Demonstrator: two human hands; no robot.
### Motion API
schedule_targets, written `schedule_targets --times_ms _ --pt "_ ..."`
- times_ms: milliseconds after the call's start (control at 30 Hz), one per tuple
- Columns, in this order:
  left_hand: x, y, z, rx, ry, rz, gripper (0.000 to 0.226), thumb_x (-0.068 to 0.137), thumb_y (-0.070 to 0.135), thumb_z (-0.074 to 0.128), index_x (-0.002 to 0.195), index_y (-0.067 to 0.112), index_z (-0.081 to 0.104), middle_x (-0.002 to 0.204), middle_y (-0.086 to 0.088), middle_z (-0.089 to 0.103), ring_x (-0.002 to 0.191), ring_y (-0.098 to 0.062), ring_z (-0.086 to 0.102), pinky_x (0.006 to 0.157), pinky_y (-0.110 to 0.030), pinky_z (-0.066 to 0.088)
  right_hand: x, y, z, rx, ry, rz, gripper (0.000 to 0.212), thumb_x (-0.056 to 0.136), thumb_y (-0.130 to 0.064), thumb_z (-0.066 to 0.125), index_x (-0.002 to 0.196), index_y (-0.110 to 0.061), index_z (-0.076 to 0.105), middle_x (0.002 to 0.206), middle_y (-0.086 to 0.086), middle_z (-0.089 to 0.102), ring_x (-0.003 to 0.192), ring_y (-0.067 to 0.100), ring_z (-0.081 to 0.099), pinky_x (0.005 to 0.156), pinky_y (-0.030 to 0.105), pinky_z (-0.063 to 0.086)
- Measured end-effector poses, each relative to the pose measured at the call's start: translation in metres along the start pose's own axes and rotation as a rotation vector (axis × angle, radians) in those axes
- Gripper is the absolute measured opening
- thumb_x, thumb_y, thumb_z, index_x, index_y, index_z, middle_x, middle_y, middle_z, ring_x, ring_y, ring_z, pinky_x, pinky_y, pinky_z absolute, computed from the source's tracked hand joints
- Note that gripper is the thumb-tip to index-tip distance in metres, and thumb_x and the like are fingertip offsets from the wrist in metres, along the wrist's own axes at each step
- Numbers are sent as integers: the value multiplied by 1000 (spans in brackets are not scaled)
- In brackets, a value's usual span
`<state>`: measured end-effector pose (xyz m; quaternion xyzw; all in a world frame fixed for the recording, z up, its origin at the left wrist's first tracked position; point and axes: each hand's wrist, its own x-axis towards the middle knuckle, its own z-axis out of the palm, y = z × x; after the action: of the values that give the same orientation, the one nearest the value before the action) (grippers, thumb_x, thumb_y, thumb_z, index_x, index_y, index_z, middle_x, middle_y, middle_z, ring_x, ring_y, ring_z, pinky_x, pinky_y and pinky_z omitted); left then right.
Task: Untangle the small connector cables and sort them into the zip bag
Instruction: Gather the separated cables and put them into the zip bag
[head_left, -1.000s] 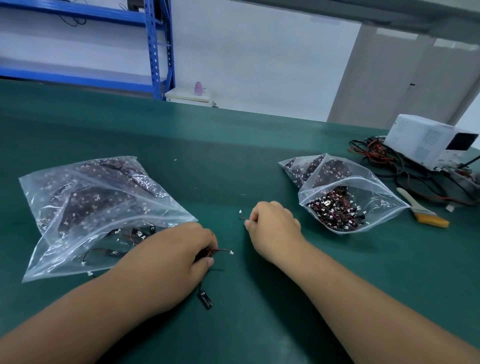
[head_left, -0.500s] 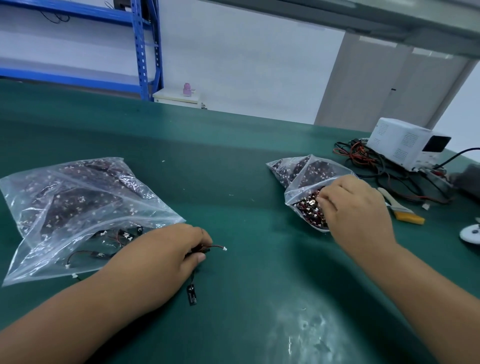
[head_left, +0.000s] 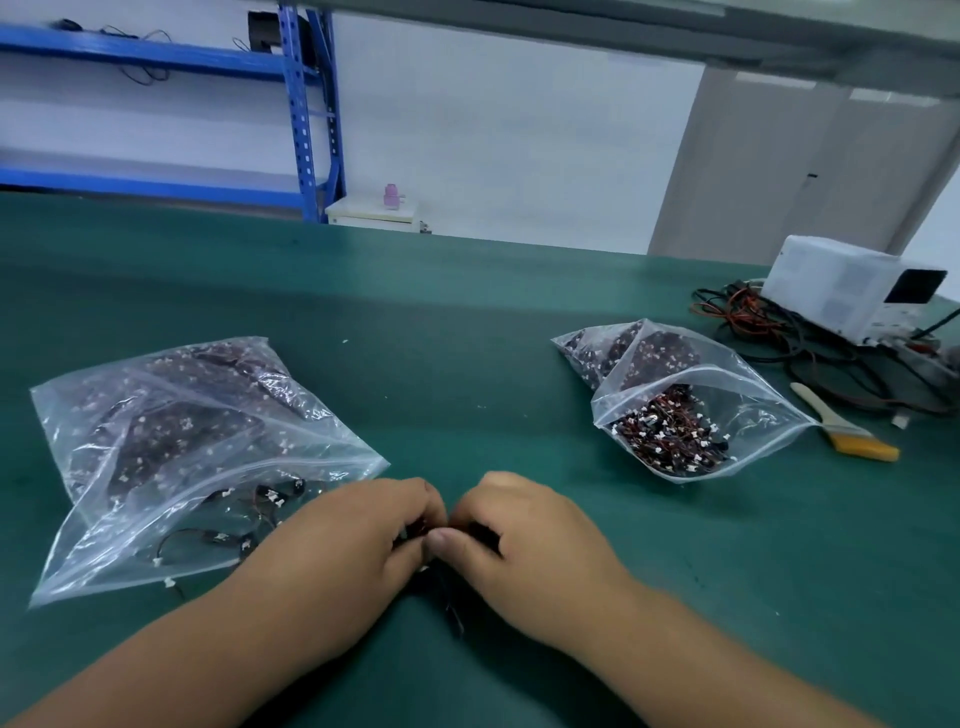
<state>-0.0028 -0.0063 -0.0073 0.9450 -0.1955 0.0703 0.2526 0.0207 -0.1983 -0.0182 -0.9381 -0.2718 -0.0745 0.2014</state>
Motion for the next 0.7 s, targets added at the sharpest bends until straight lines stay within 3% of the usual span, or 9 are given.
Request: schedule_targets --times_ms 167,267,533,700 --pt "0 0 5 -39 38 -25 17 83 41 67 93 43 53 94 31 57 86 5 54 68 -13 40 -2 4 7 55 35 -68 40 91 -56 36 84 -22 56 82 -5 52 80 19 54 71 43 47" --pt "-1 1 6 -24 46 -10 20 83 33 67 93 43 53 94 31 55 85 4 53 67 -13 37 0 9 8 200 108 -30 35 90 -50 45 75 -19 56 75 -5 53 74 15 52 68 41 46" --pt "1 -4 8 -94 78 -97 15 90 32 62 94 42 52 87 24 63 81 -2 58 66 -20 45 2 18 10 454 310 118 32 85 -38 60 60 -21 50 66 -8 55 67 9 52 59 17 37" --pt "1 -3 7 -117 58 -127 12 93 32 58 95 43 53 88 26 65 83 0 60 71 -22 48 2 19 8 550 341 156 28 86 -30 68 63 -16 60 71 -4 61 72 12 58 67 27 47"
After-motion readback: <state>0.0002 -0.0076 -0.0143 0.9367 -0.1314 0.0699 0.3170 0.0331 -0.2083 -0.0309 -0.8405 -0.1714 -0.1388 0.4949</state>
